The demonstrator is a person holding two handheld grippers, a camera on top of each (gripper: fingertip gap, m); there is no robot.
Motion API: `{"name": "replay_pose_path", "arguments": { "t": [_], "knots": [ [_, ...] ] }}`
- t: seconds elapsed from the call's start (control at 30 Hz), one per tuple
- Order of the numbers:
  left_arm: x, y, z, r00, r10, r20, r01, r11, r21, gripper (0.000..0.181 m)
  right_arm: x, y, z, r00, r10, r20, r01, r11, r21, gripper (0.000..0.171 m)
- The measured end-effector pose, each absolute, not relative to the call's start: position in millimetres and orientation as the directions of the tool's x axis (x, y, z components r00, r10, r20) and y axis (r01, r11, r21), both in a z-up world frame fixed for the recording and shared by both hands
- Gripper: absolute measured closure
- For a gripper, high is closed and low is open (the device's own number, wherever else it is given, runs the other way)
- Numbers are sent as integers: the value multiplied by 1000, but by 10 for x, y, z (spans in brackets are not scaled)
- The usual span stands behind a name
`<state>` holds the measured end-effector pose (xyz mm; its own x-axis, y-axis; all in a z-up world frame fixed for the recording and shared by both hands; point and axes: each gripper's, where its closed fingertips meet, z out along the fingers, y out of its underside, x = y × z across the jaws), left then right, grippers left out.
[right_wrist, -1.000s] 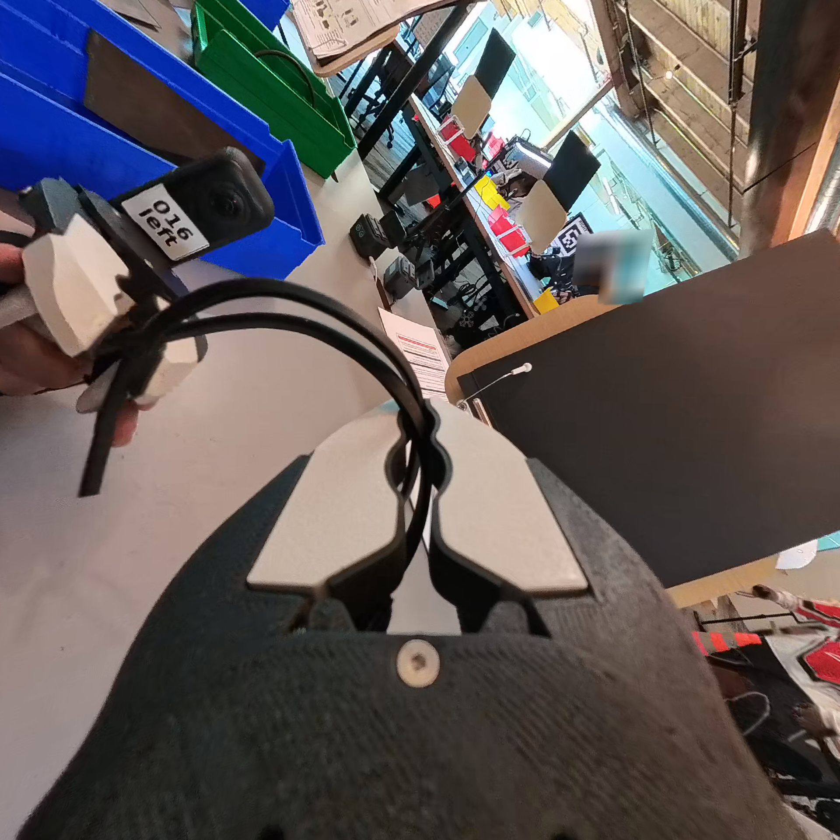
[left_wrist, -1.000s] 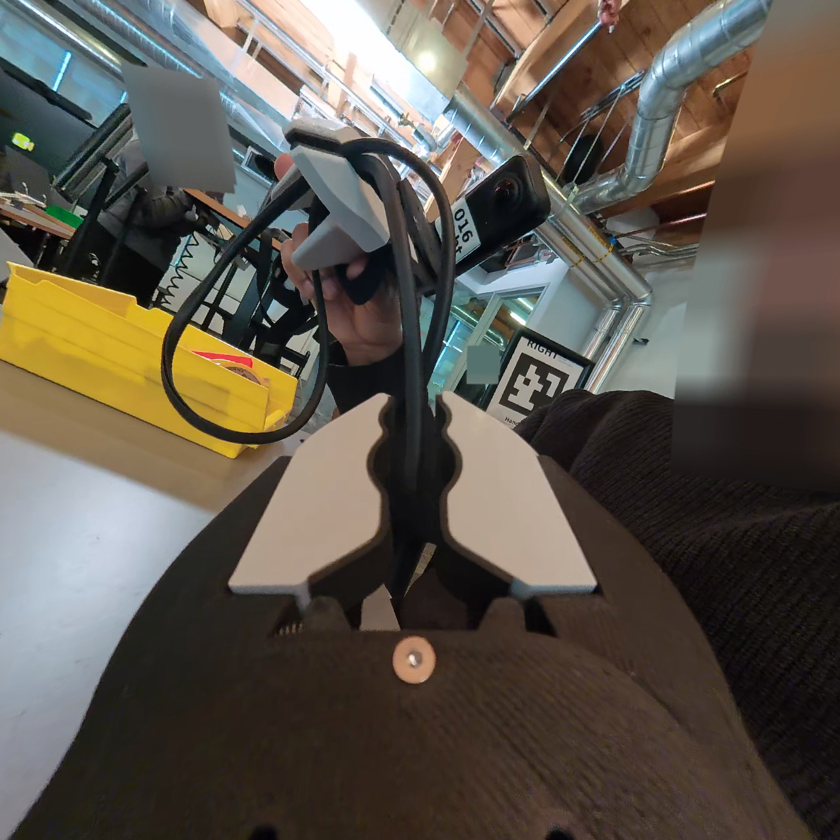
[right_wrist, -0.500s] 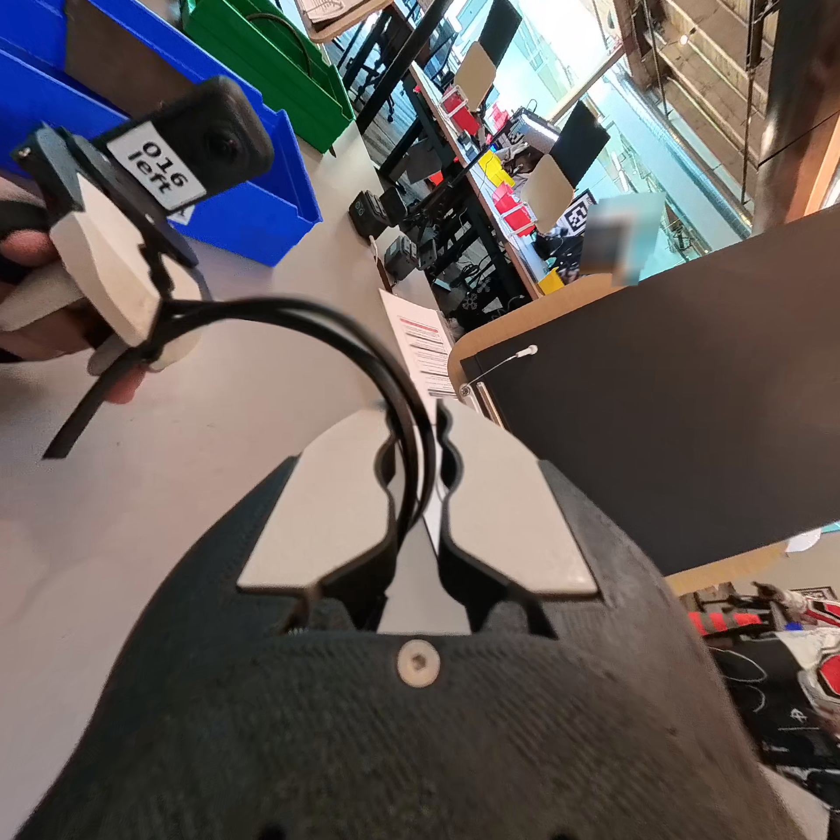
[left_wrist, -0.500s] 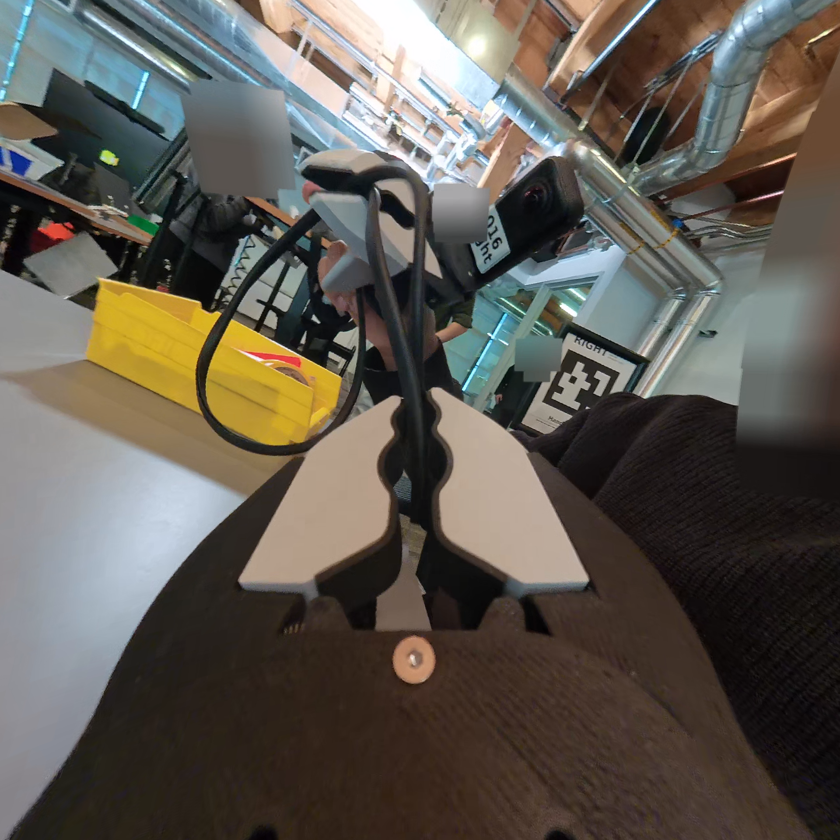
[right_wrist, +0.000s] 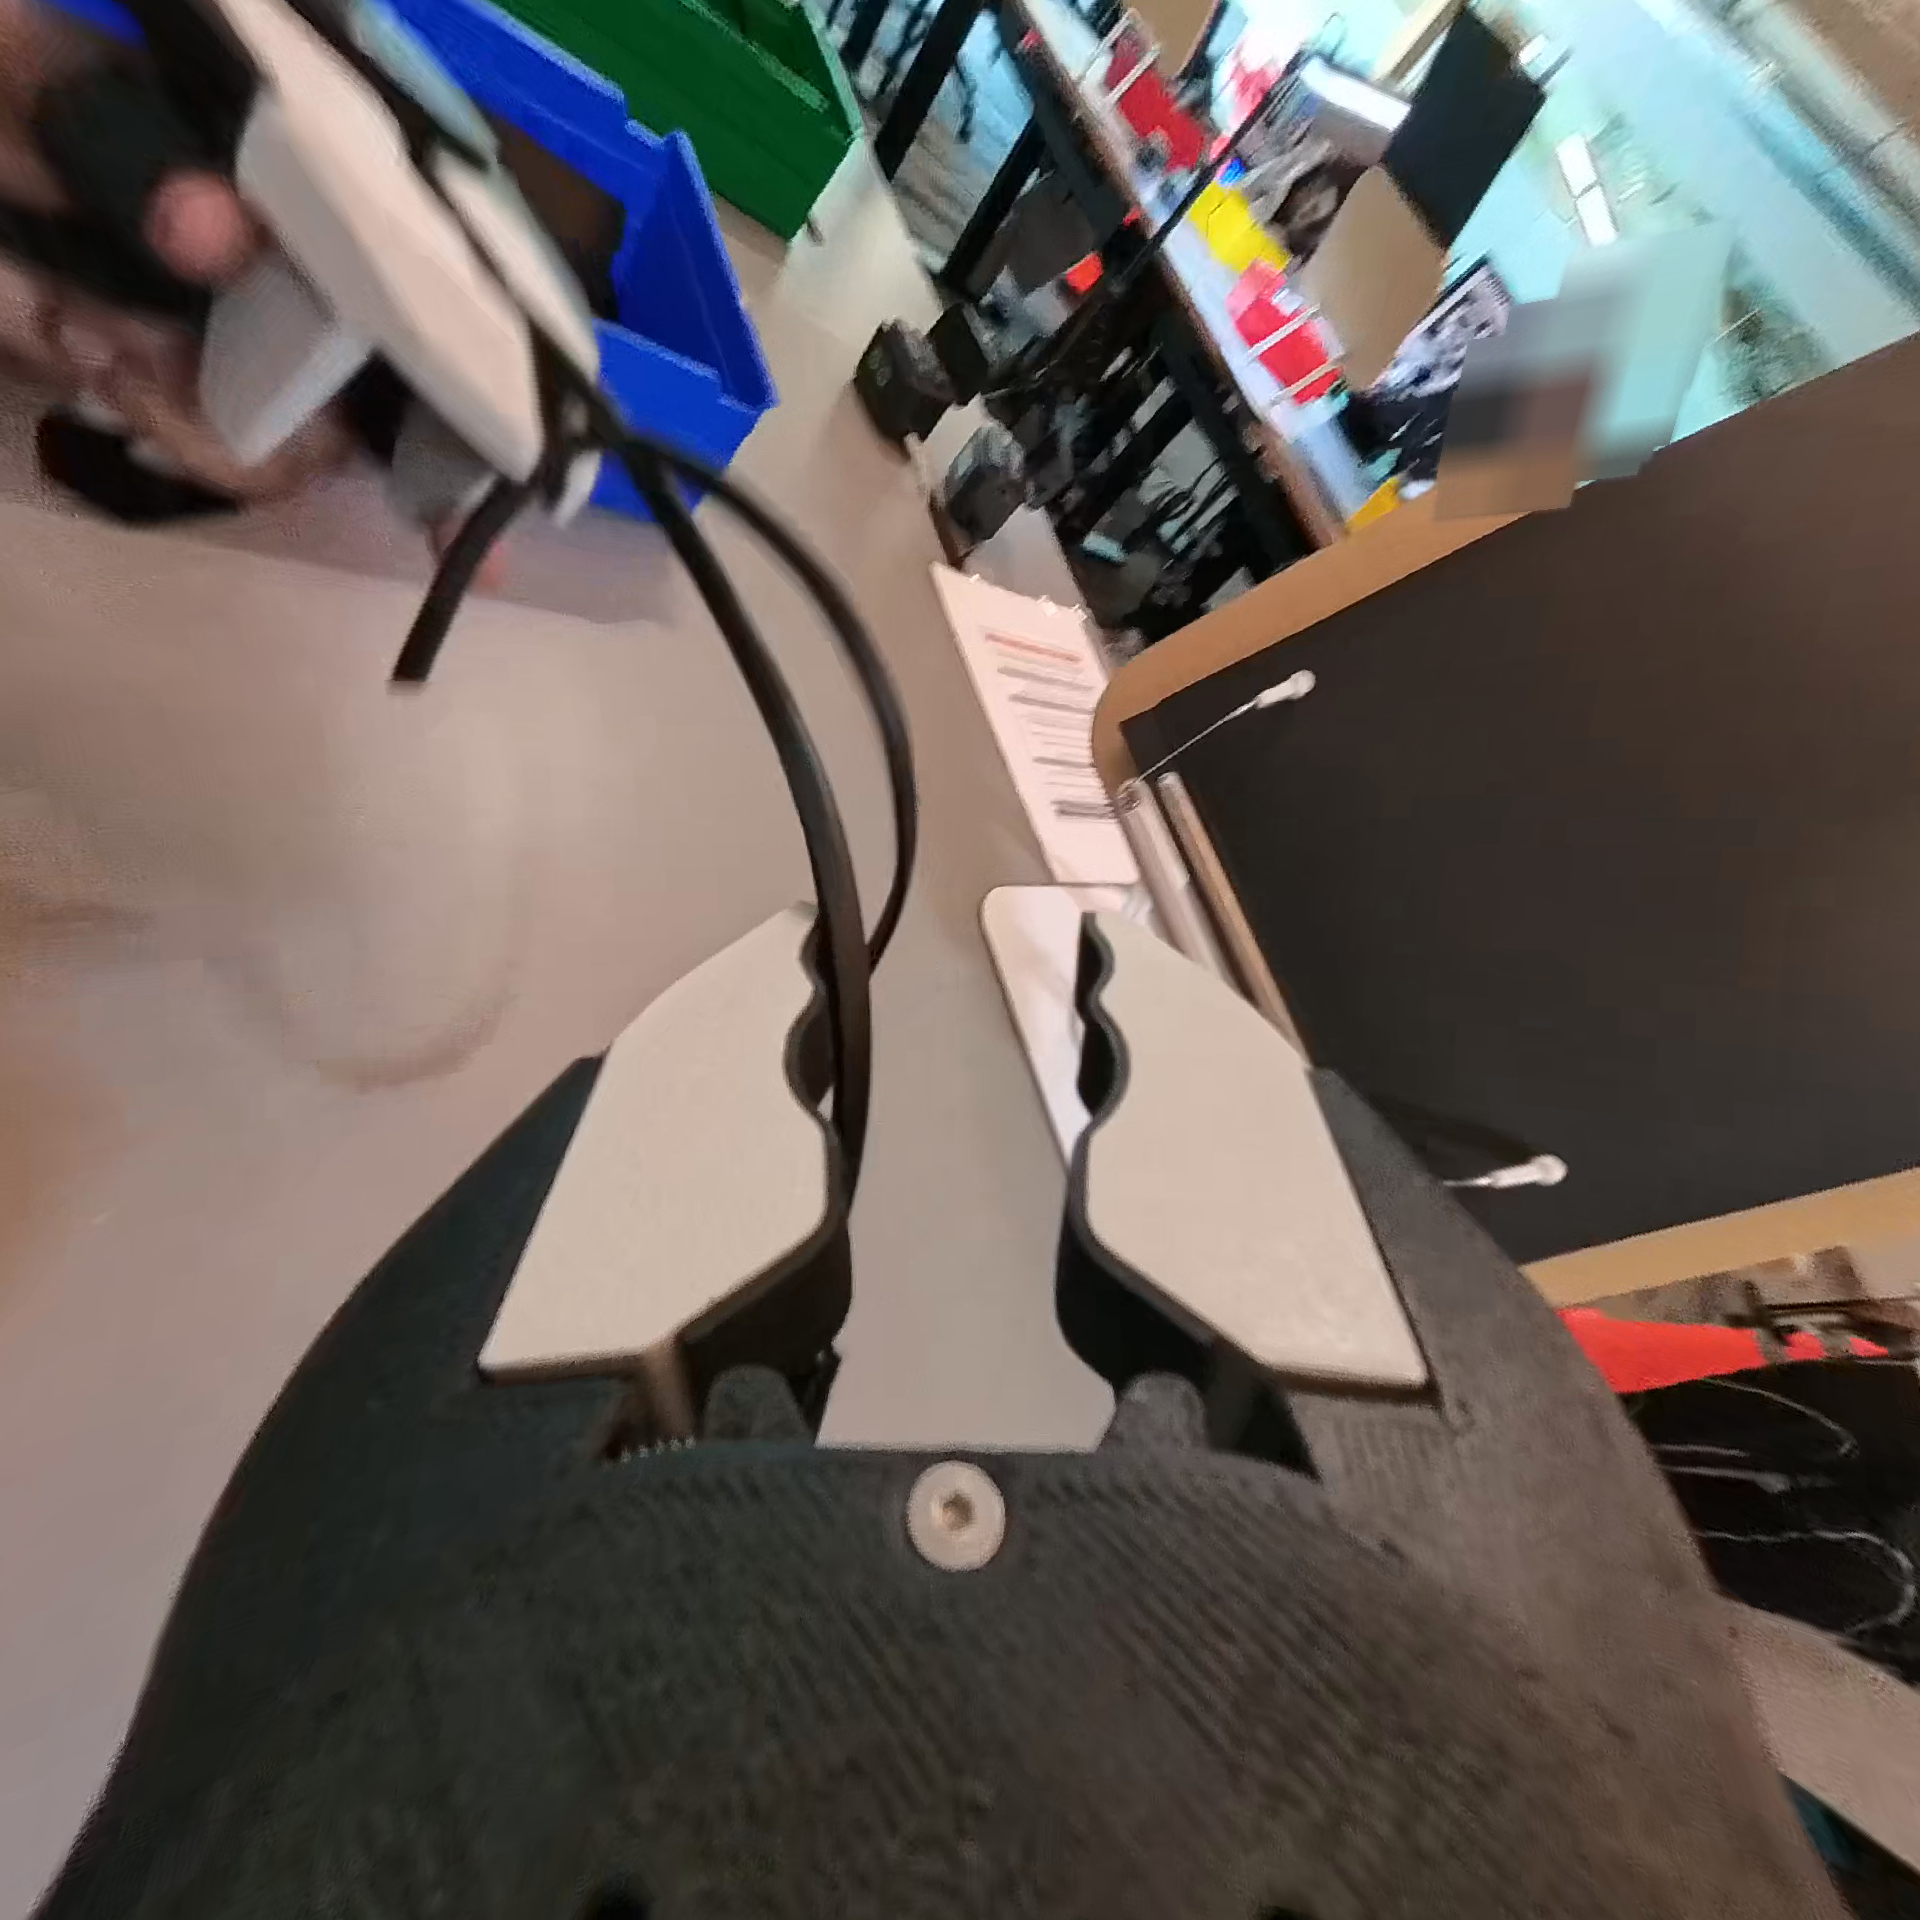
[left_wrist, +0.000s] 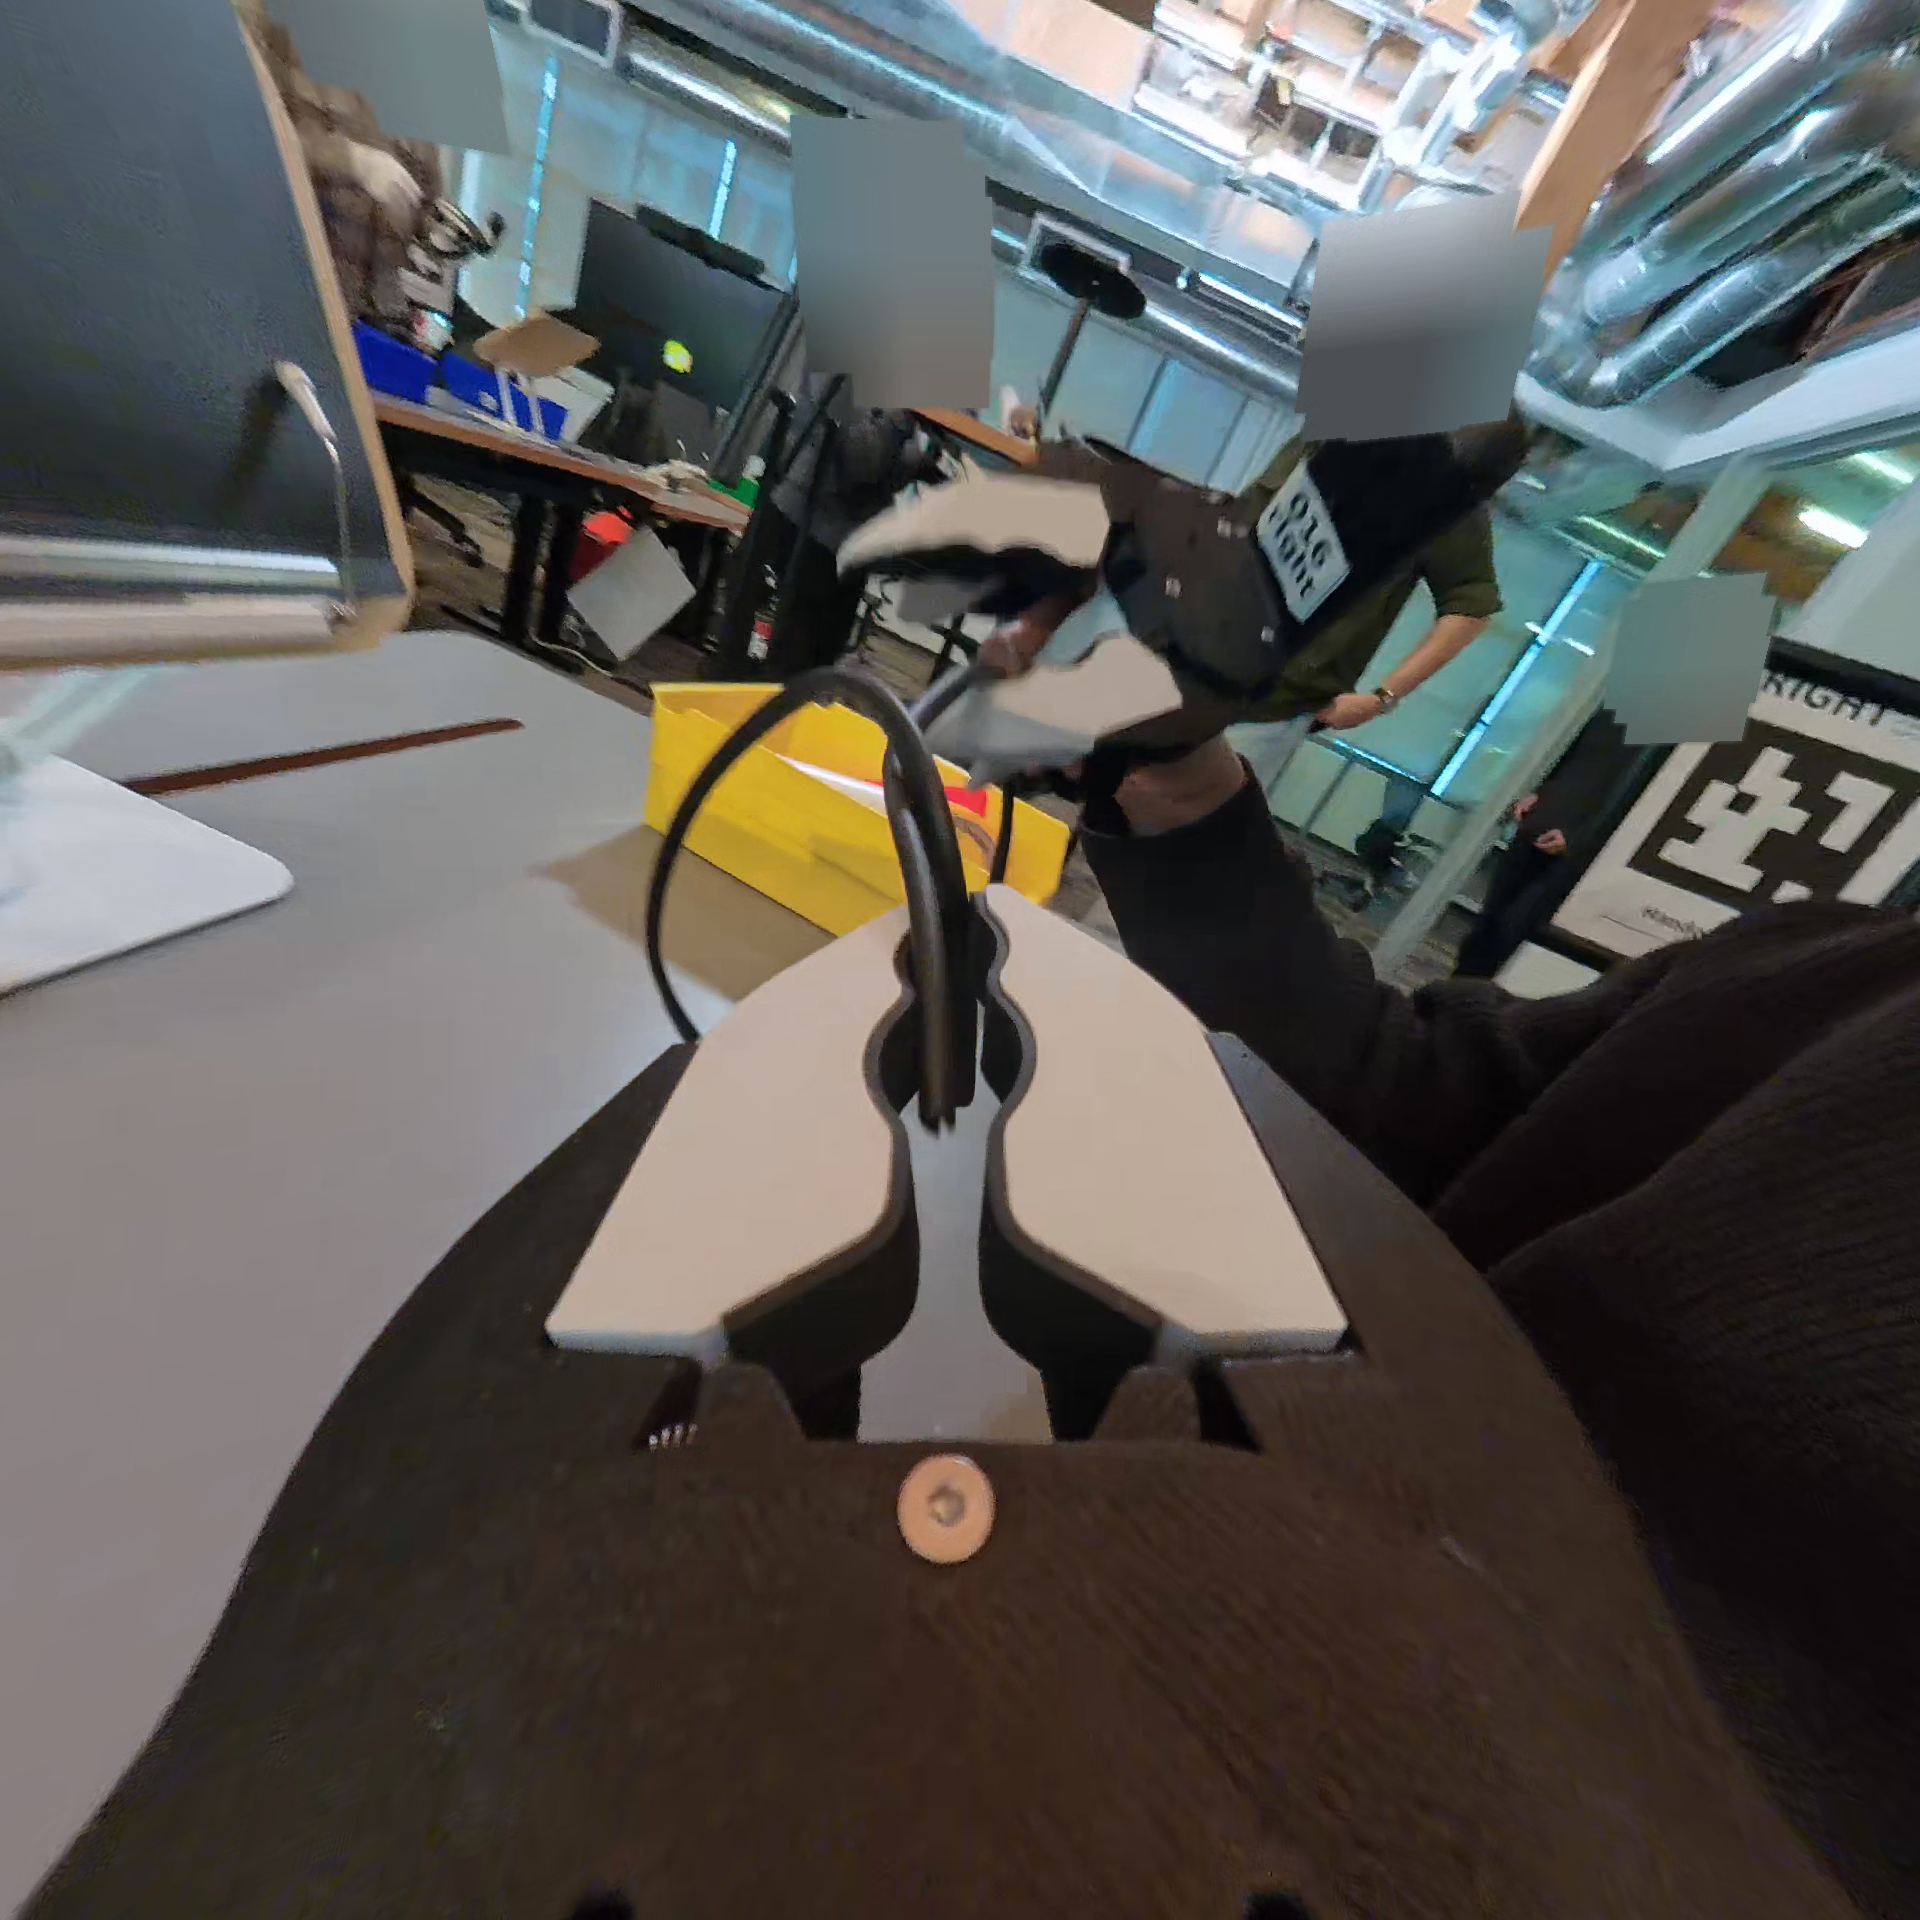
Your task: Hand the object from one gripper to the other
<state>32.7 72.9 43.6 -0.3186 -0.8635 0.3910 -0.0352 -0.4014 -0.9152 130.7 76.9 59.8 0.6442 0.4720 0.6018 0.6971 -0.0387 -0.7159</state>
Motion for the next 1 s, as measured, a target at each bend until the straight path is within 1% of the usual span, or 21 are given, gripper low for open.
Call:
{"name": "replay_pose_path", "arguments": {
  "t": [0.13,0.23,0.4,0.63,0.87,1.0],
  "knots": [
    [199,900,729,-258,-885,388,42,-412,-910,175,1404,695,447,613,525,591,740,-117,-663,124],
    [146,1019,900,-199,-919,340,66,-359,-931,175,1409,615,444,606,557,567,739,-132,-660,123],
    [161,1081,1192,-157,-955,250,101,-267,-958,175,1502,541,629,624,510,592,732,-117,-671,123],
    [358,1036,1656,-198,-963,184,169,-218,-961,175,1593,521,924,667,411,621,695,-42,-718,131],
    [574,911,2195,-242,-965,97,210,-150,-966,175,1586,591,826,692,434,577,660,-56,-749,131],
    [654,820,2441,-278,-956,88,233,-156,-960,174,1474,650,692,713,485,506,599,-47,-799,131]
  ]
}}
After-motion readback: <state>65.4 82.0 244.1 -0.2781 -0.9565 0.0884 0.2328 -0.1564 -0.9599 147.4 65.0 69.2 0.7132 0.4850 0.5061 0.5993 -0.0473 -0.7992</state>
